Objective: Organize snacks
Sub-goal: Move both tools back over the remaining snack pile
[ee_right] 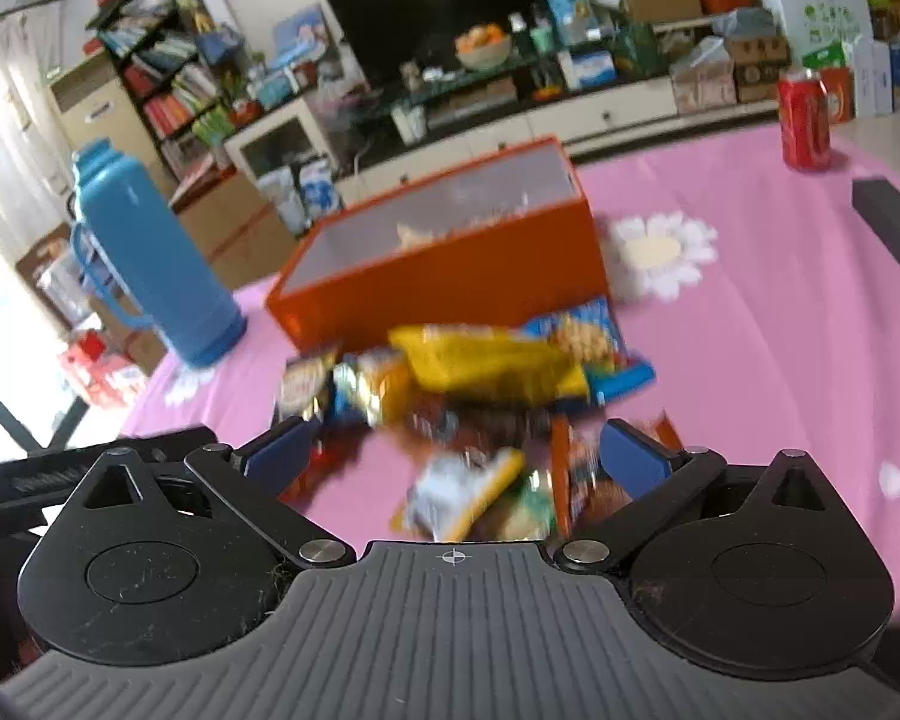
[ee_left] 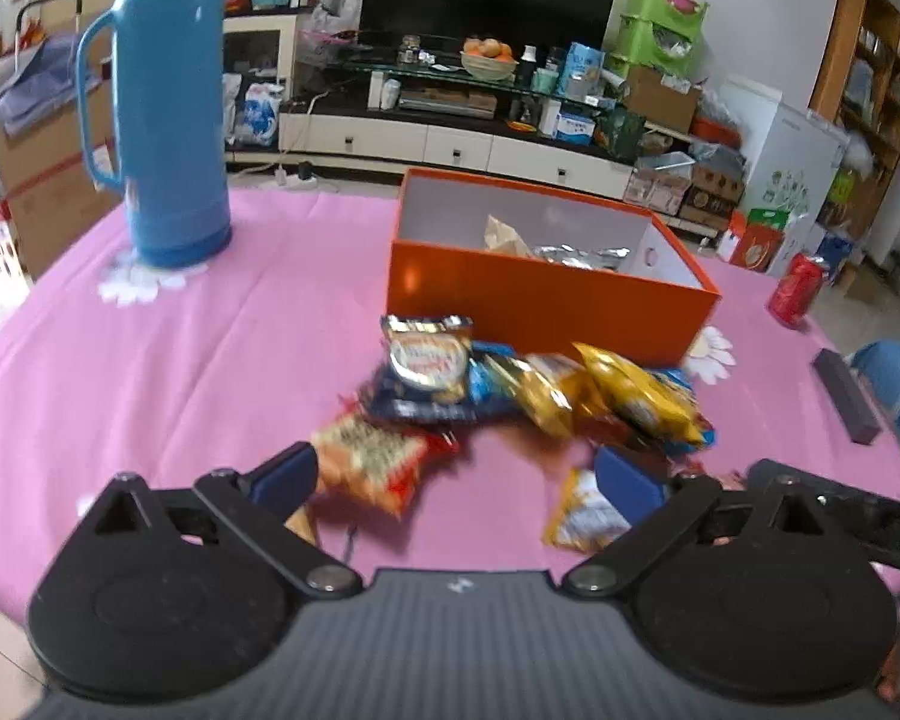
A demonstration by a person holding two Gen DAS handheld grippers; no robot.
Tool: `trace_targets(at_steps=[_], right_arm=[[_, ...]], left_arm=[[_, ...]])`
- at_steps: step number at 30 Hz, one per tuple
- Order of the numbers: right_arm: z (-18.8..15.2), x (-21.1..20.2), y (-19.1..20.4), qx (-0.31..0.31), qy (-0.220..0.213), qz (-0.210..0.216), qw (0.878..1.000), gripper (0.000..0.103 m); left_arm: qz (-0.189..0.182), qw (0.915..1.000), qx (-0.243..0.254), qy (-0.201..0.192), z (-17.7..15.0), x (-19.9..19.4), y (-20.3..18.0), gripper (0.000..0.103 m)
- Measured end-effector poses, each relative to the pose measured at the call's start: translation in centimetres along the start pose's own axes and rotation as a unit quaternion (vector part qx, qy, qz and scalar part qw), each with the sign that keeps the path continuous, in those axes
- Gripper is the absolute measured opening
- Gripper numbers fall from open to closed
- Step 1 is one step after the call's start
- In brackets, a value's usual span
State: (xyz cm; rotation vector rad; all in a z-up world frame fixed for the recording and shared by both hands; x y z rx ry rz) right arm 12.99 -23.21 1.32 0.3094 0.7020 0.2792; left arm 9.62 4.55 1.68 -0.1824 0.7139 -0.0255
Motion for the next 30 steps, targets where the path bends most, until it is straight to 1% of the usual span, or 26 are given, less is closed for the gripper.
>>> trace_targets(at_steps=[2, 4, 8, 11, 15, 19, 23, 26, 30], right_arm=[[-0.2, -0.9, -0.1, 0.000, -0.006, -0.014, 1.000, 0.085], [0.0, -2.2, 0.0, 0.001, -0.021, -0.010, 1.000, 0.085], [0.8, -4.7, 1.1, -0.020, -0.049, -0.013, 0.998, 0.086], [1.2, -6.2, 1.9, -0.031, -0.062, -0.010, 0.998, 0.086], [1.3, -7.8, 3.0, -0.046, -0.073, -0.003, 0.996, 0.086], [1.0, -8.8, 3.4, -0.053, -0.076, -0.001, 0.996, 0.086], [0.5, -9.0, 2.8, -0.052, -0.068, -0.015, 0.996, 0.086], [0.1, -9.3, 2.0, -0.046, -0.061, -0.035, 0.996, 0.086], [-0.2, -9.8, 1.2, -0.034, -0.054, -0.056, 0.996, 0.086]], left_arm=[[-0.003, 1.0000, 0.009, 0.002, -0.9, -0.8, -0.4, 0.098], [0.003, 0.9998, 0.020, -0.006, -1.3, -1.5, -0.8, 0.098], [-0.009, 0.9996, 0.018, -0.018, -1.1, -3.0, -1.1, 0.098], [-0.009, 0.9993, 0.022, -0.031, -0.6, -4.3, -1.3, 0.099], [-0.003, 0.9987, 0.027, -0.044, -0.5, -6.1, -1.6, 0.099], [0.004, 0.9987, 0.037, -0.036, -0.9, -6.4, -1.6, 0.099], [0.021, 0.9982, 0.041, -0.038, -0.9, -6.6, -0.5, 0.099], [0.032, 0.9988, 0.020, -0.031, -0.6, -6.6, 1.5, 0.100], [0.041, 0.9980, -0.037, -0.028, -0.1, -6.8, 5.6, 0.100]])
Point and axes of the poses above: each gripper's, at about its wrist camera, not at the fingertips, and x roughly the way its jaws point, y to its left, z to its top, the point moved 1 cm from there along x, roughly the way its jaws point, and after that the axes turned 1 degree about y, right-handed, at the moved point
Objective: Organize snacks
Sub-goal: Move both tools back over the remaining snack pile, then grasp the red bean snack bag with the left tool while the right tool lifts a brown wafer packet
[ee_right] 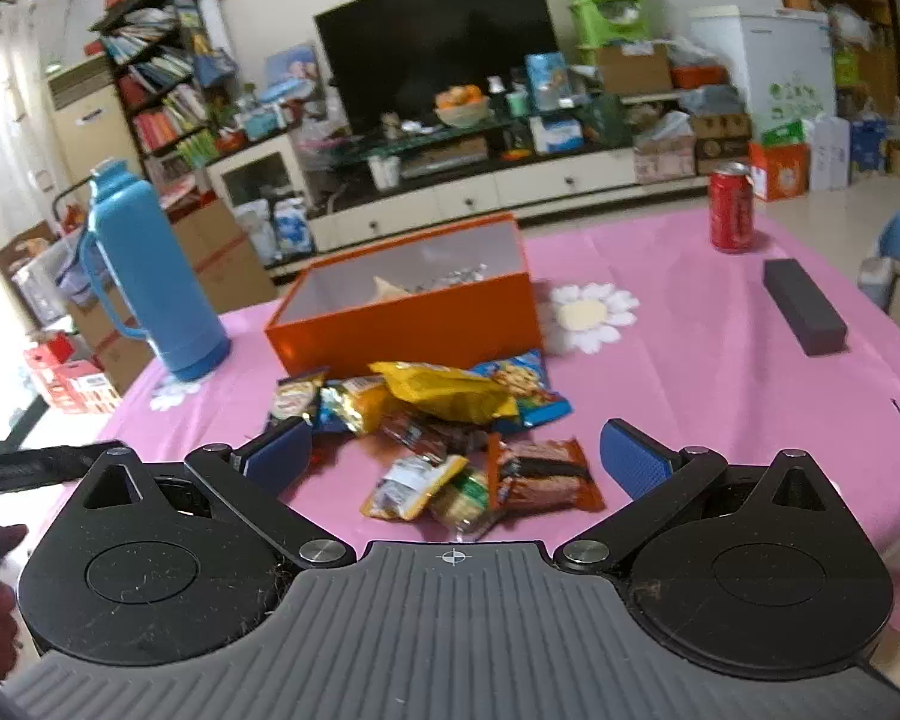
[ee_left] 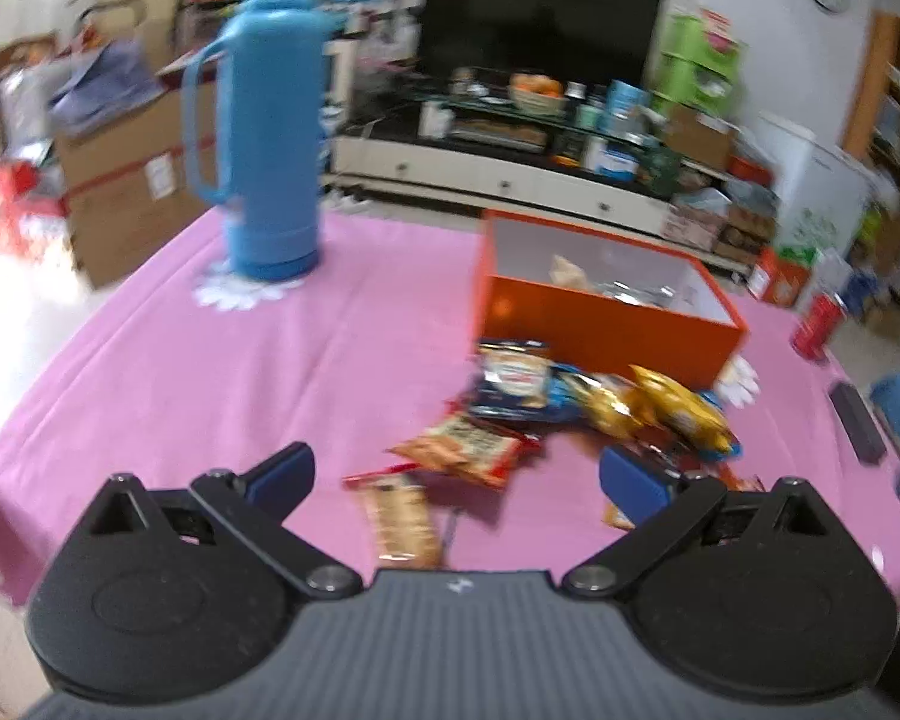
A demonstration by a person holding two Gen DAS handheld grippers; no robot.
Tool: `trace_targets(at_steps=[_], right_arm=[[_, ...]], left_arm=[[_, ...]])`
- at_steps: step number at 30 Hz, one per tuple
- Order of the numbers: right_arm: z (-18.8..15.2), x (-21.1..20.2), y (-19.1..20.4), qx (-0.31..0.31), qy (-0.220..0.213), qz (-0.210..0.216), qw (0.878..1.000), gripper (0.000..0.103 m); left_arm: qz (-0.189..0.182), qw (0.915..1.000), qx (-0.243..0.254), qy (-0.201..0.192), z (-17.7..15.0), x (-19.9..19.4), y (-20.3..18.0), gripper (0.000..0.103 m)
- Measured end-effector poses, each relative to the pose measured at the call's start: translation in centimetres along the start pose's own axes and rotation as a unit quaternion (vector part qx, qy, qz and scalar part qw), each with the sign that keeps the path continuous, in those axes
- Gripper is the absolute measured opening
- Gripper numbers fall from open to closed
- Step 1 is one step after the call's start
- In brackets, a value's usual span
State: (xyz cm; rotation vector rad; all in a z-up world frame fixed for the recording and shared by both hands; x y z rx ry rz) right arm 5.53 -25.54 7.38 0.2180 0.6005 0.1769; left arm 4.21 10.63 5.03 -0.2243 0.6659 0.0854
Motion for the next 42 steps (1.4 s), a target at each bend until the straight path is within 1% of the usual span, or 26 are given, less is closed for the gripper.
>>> trace_targets(at_steps=[3, 5, 7, 10, 12, 14, 15, 18, 21, 23, 25, 27, 30, 33, 36, 38, 41, 42], right_arm=[[-0.2, 0.2, 0.1, -0.005, 0.003, -0.014, 1.000, 0.086], [-0.6, 1.3, 0.2, -0.012, 0.018, -0.018, 1.000, 0.086], [-1.3, 3.1, 0.2, -0.017, 0.048, -0.015, 0.999, 0.086], [-2.5, 7.0, 0.2, -0.029, 0.104, -0.005, 0.994, 0.086], [-3.0, 9.2, 0.0, -0.031, 0.131, 0.003, 0.991, 0.086], [-3.5, 10.7, -0.4, -0.026, 0.146, 0.009, 0.989, 0.086], [-3.6, 11.1, -0.6, -0.024, 0.146, 0.008, 0.989, 0.086], [-3.4, 11.8, -1.6, -0.016, 0.136, -0.012, 0.990, 0.086], [-2.9, 12.8, -3.1, -0.007, 0.126, -0.037, 0.991, 0.086], [-2.1, 13.8, -4.1, 0.001, 0.124, -0.043, 0.991, 0.086], [-1.7, 15.2, -4.4, 0.002, 0.124, -0.038, 0.992, 0.086], [-1.8, 16.7, -4.2, -0.016, 0.129, -0.035, 0.991, 0.086], [-2.3, 18.4, -4.3, -0.042, 0.136, -0.049, 0.989, 0.084], [-2.6, 18.9, -6.1, -0.022, 0.136, -0.064, 0.988, 0.085], [-2.6, 18.7, -8.3, 0.008, 0.129, -0.094, 0.987, 0.084], [-2.6, 18.2, -9.5, 0.035, 0.114, -0.087, 0.989, 0.085], [-2.6, 17.6, -10.2, 0.076, 0.095, -0.054, 0.991, 0.086], [-2.7, 17.5, -10.2, 0.083, 0.094, -0.045, 0.991, 0.086]], left_arm=[[0.011, 0.9996, -0.027, 0.003, 0.2, 0.7, 2.5, 0.100], [0.018, 0.9990, -0.038, 0.016, 0.1, 1.5, 3.6, 0.100], [0.026, 0.9982, -0.042, 0.032, -0.3, 2.9, 4.3, 0.100], [0.045, 0.9961, -0.040, 0.064, -1.0, 5.5, 4.4, 0.100], [0.039, 0.9945, -0.041, 0.088, -1.2, 7.1, 3.9, 0.100], [0.025, 0.9942, -0.031, 0.100, -1.3, 8.3, 2.6, 0.100], [0.020, 0.9944, -0.020, 0.102, -1.3, 8.7, 1.9, 0.100], [0.012, 0.9946, 0.007, 0.102, -1.0, 10.0, -0.3, 0.100], [-0.004, 0.9934, 0.013, 0.114, -0.6, 11.2, -1.8, 0.100], [-0.009, 0.9924, 0.020, 0.121, -0.4, 11.7, -2.4, 0.100], [-0.005, 0.9921, 0.029, 0.122, -0.5, 11.9, -2.9, 0.100], [0.002, 0.9916, 0.037, 0.124, -0.7, 12.0, -3.0, 0.100], [0.013, 0.9911, 0.048, 0.123, -0.8, 11.7, -2.7, 0.100], [0.010, 0.9909, 0.054, 0.123, -1.0, 11.6, -2.5, 0.100], [0.016, 0.9898, 0.067, 0.125, -1.1, 11.8, -2.5, 0.100], [0.015, 0.9891, 0.079, 0.123, -1.1, 12.1, -2.6, 0.100], [0.023, 0.9872, 0.111, 0.112, -0.5, 12.9, -2.7, 0.100], [0.019, 0.9863, 0.121, 0.111, -0.2, 13.4, -2.6, 0.100]])
Point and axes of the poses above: each gripper's, at about its wrist camera, not at the fingertips, and x roughly the way its jaws point, y to its left, z to its top, the point moved 1 cm from there along x, roughly the way its jaws point, and after that the axes turned 1 degree about y, right-handed, at the moved point
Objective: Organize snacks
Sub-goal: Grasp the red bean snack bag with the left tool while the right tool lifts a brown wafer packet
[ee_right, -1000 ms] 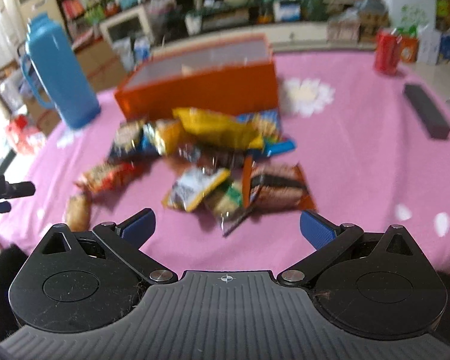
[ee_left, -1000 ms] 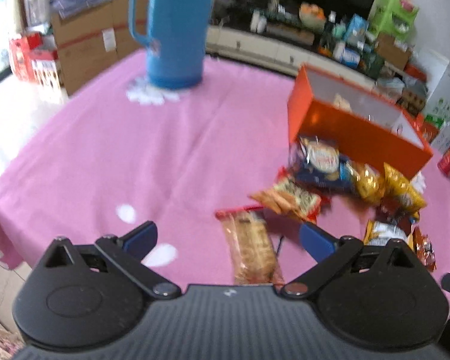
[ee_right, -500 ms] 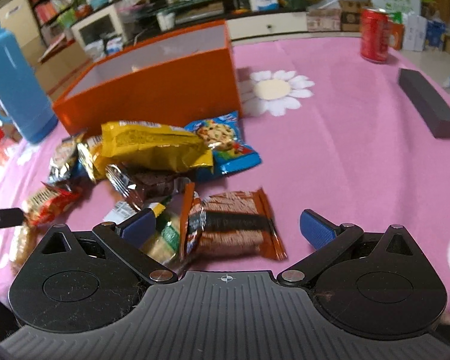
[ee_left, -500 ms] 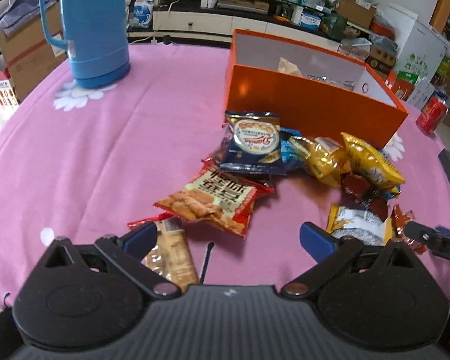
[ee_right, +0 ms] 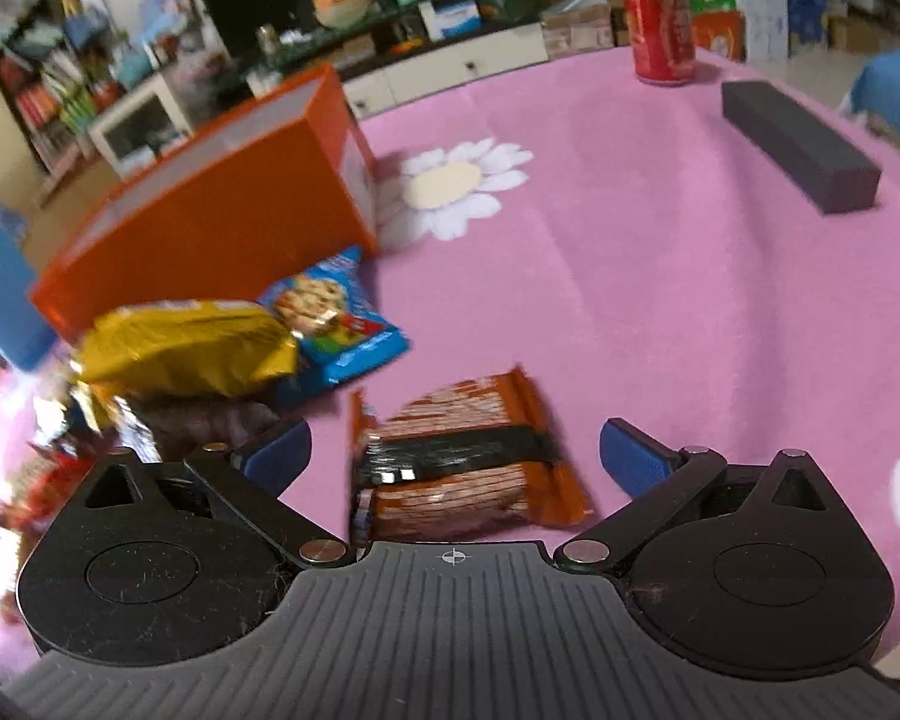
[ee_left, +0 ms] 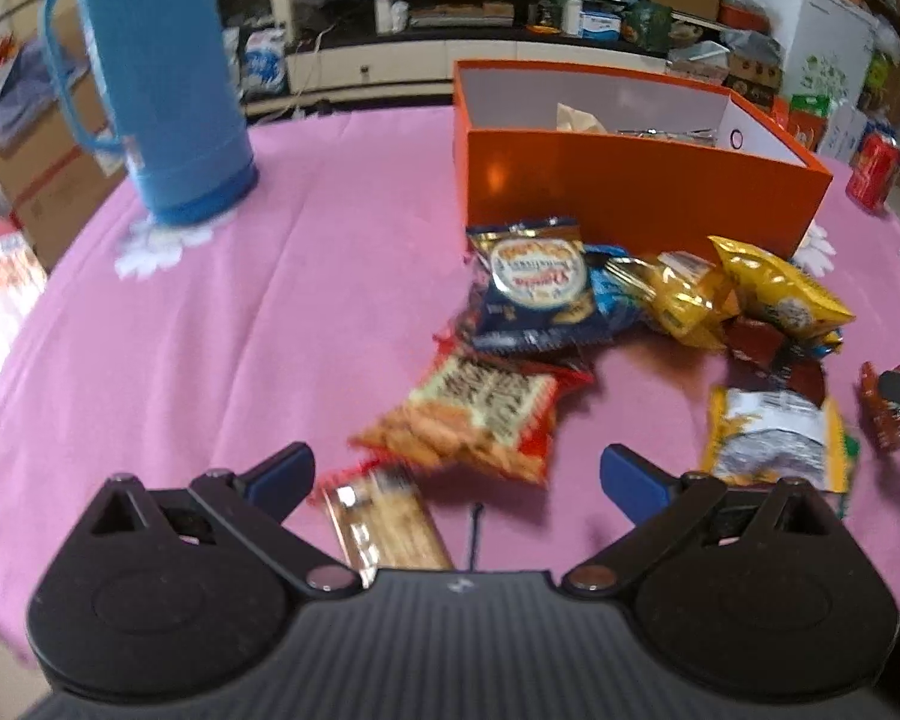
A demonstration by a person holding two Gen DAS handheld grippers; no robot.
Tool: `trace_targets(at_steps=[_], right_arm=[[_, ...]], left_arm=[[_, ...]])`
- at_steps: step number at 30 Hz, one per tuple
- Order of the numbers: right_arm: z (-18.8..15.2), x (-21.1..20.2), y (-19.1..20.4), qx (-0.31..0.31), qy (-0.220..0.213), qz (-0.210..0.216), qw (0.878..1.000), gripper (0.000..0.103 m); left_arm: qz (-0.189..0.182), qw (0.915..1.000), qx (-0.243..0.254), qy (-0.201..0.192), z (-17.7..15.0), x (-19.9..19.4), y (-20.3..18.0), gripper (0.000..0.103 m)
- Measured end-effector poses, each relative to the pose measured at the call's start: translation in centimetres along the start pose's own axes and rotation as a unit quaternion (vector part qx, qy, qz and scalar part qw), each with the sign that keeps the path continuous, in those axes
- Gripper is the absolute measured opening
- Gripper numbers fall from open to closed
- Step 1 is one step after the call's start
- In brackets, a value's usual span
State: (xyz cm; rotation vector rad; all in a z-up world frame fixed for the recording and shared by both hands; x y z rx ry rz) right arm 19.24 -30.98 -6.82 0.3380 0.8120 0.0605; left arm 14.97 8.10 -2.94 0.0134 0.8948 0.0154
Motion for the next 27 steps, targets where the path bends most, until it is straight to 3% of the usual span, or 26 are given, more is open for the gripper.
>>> trace_targets(at_steps=[4, 8, 10, 11, 12, 13, 15, 20, 27], right_arm=[[-0.3, 0.0, 0.3, -0.013, -0.002, 0.001, 1.000, 0.086], [-0.3, -0.1, 0.1, -0.009, -0.005, 0.006, 1.000, 0.086], [-0.3, -0.2, 0.1, -0.008, -0.006, 0.006, 1.000, 0.086], [-0.2, 0.0, 0.0, -0.010, -0.006, 0.006, 1.000, 0.086], [-0.3, -0.1, 0.0, -0.011, -0.006, 0.006, 1.000, 0.086], [-0.3, 0.0, 0.0, -0.011, -0.006, 0.006, 1.000, 0.086], [-0.2, -0.1, -0.1, -0.009, -0.006, 0.008, 1.000, 0.086], [-0.2, -0.1, -0.3, -0.001, -0.008, 0.010, 1.000, 0.086], [-0.5, -0.3, 0.2, -0.019, -0.005, 0.010, 1.000, 0.086]], left_arm=[[-0.039, 0.9975, 0.058, 0.011, 1.7, 2.1, 0.2, 0.100], [-0.104, 0.9857, 0.124, 0.048, 3.0, 4.5, 0.1, 0.100], [-0.103, 0.9821, 0.147, 0.056, 3.2, 5.5, -0.1, 0.099], [-0.101, 0.9807, 0.157, 0.059, 3.3, 5.9, -0.3, 0.096], [-0.104, 0.9791, 0.162, 0.065, 3.3, 6.2, -0.3, 0.086], [-0.108, 0.9788, 0.155, 0.079, 3.2, 6.7, -0.3, 0.065], [-0.103, 0.9830, 0.122, 0.091, 3.0, 6.9, -0.1, 0.063], [-0.087, 0.9919, 0.075, 0.054, 0.8, 3.4, -2.0, 0.063], [-0.070, 0.9963, -0.002, 0.050, -2.7, 1.9, -4.8, 0.063]])
Point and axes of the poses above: each gripper's, at about its wrist camera, not at the fingertips, and x roughly the way its jaws point, y to its left, z to its top, the point moved 1 cm from there along x, roughly the way its jaws point, and after that the axes turned 1 degree about y, right-handed, at the moved point
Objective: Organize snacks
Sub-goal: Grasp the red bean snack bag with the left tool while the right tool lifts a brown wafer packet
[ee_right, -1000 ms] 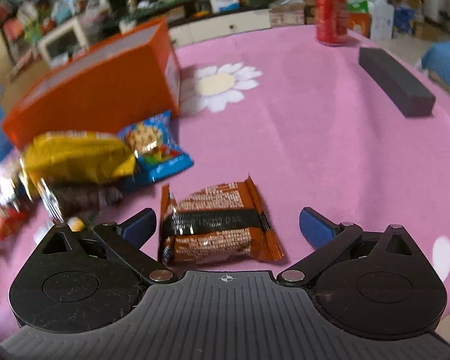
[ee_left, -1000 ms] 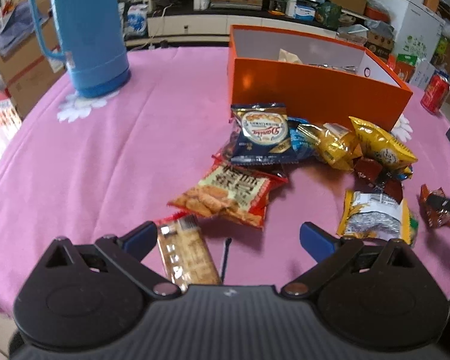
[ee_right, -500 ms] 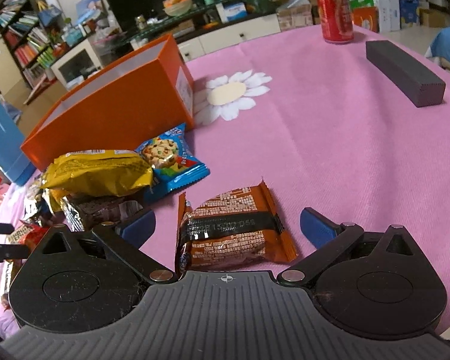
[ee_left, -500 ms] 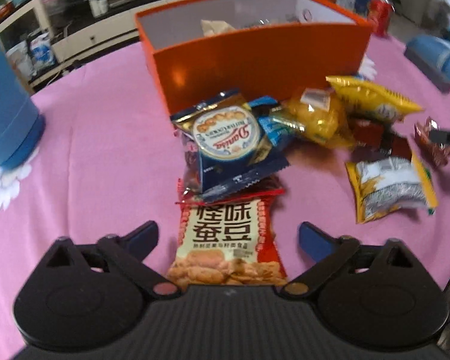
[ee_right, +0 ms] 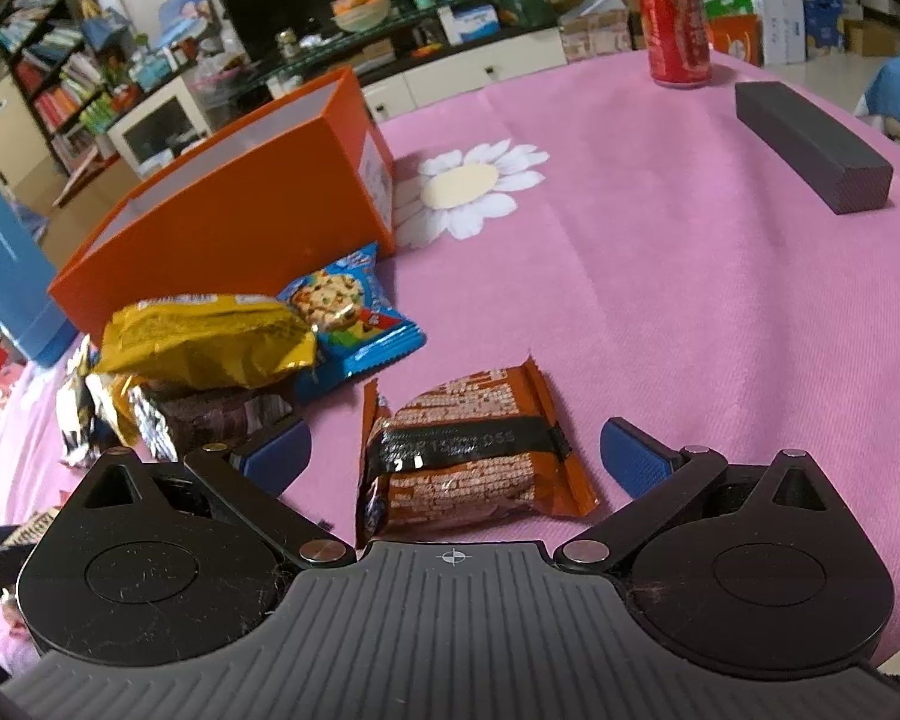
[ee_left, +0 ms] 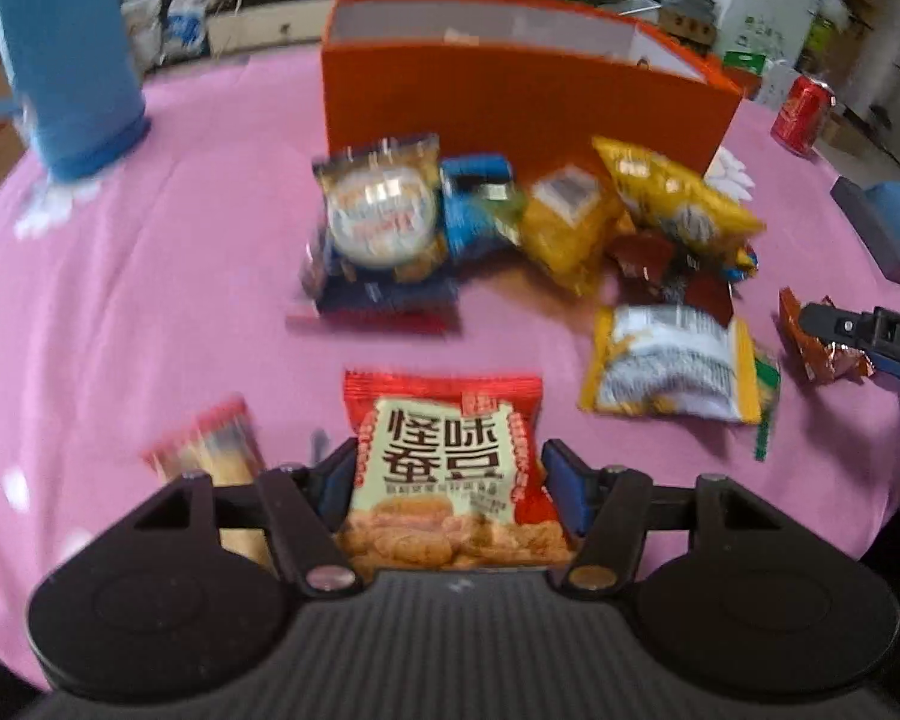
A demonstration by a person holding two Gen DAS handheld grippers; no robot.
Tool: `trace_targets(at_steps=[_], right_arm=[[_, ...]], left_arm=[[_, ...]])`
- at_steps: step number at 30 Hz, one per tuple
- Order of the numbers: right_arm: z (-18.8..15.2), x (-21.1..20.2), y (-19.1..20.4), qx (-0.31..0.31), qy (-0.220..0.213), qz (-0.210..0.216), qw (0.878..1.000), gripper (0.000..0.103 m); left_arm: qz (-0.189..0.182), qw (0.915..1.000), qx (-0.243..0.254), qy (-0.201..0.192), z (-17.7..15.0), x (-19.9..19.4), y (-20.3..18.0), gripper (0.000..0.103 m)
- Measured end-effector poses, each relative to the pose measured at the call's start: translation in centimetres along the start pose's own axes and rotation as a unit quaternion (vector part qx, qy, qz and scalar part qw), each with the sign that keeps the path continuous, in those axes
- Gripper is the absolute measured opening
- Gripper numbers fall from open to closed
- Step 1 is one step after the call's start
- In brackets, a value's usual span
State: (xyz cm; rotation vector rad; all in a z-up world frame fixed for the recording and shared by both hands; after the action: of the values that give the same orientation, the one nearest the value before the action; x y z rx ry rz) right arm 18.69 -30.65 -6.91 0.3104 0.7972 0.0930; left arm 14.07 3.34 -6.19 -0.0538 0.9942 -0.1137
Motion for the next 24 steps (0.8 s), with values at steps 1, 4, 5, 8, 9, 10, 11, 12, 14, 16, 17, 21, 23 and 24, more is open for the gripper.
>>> trace_targets(at_steps=[1, 4, 5, 8, 9, 10, 11, 12, 14, 16, 17, 21, 23, 24], right_arm=[[-0.1, 0.0, 0.2, -0.006, 0.001, -0.002, 1.000, 0.086], [-0.2, 0.0, 0.5, -0.018, 0.002, -0.008, 1.000, 0.086], [-0.3, 0.1, 0.5, -0.021, 0.002, -0.012, 1.000, 0.086], [-0.4, 0.5, 1.0, -0.044, 0.002, -0.037, 0.998, 0.086], [-0.4, 0.8, 1.4, -0.059, 0.003, -0.052, 0.997, 0.086], [-0.4, 1.1, 1.7, -0.074, 0.004, -0.065, 0.995, 0.082], [-0.5, 1.4, 2.1, -0.092, 0.005, -0.080, 0.993, 0.079], [-0.6, 1.5, 2.4, -0.111, 0.005, -0.093, 0.990, 0.067], [-0.7, 1.0, 2.8, -0.126, 0.002, -0.088, 0.988, 0.044], [-0.9, 0.6, 2.7, -0.128, 0.004, -0.085, 0.988, 0.035], [-0.9, 0.2, 2.6, -0.125, 0.006, -0.082, 0.989, 0.033], [-1.1, -2.1, 2.0, -0.074, 0.002, -0.037, 0.997, 0.032], [-1.2, -3.7, 1.9, -0.053, -0.007, -0.020, 0.998, 0.032], [-1.2, -4.4, 1.9, -0.044, -0.011, -0.011, 0.999, 0.032]], left_arm=[[0.002, 1.0000, -0.004, 0.006, -0.5, 0.3, -0.1, 0.064], [0.022, 0.9995, 0.022, 0.008, -1.3, 0.5, -0.8, 0.075], [0.028, 0.9992, 0.029, 0.008, -1.5, 0.3, -0.9, 0.075], [0.028, 0.9992, 0.028, 0.008, -1.6, 0.3, -0.5, 0.078], [0.027, 0.9993, 0.025, 0.007, -1.7, 0.4, -0.4, 0.078], [0.029, 0.9993, 0.025, 0.002, -1.7, 0.4, -0.4, 0.078], [0.029, 0.9992, 0.026, -0.004, -1.7, 0.5, -0.5, 0.078], [0.028, 0.9992, 0.025, -0.010, -1.7, 0.5, -0.5, 0.074], [0.023, 0.9992, 0.030, -0.016, -1.5, 0.4, -0.5, 0.061], [0.018, 0.9995, 0.024, -0.011, -1.4, 0.1, -0.3, 0.060], [0.013, 0.9998, 0.013, -0.008, -1.5, -0.2, 0.0, 0.060], [-0.004, 0.9995, -0.020, -0.023, -1.9, -2.6, 1.6, 0.059], [-0.002, 0.9990, -0.025, -0.037, -1.8, -3.9, 2.3, 0.059], [-0.003, 0.9986, -0.030, -0.044, -1.7, -4.5, 2.7, 0.059]])
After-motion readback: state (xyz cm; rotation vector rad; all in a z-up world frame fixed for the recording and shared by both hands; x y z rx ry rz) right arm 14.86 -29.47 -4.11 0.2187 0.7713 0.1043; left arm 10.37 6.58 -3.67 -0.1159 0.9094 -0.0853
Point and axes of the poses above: each gripper's, at about its wrist camera, not at the fingertips, and x roughly the way its jaws point, y to its left, z to its top, the point moved 1 cm from there along x, roughly the way its jaws point, and after that the axes turned 1 degree about y, right-handed, at the moved point
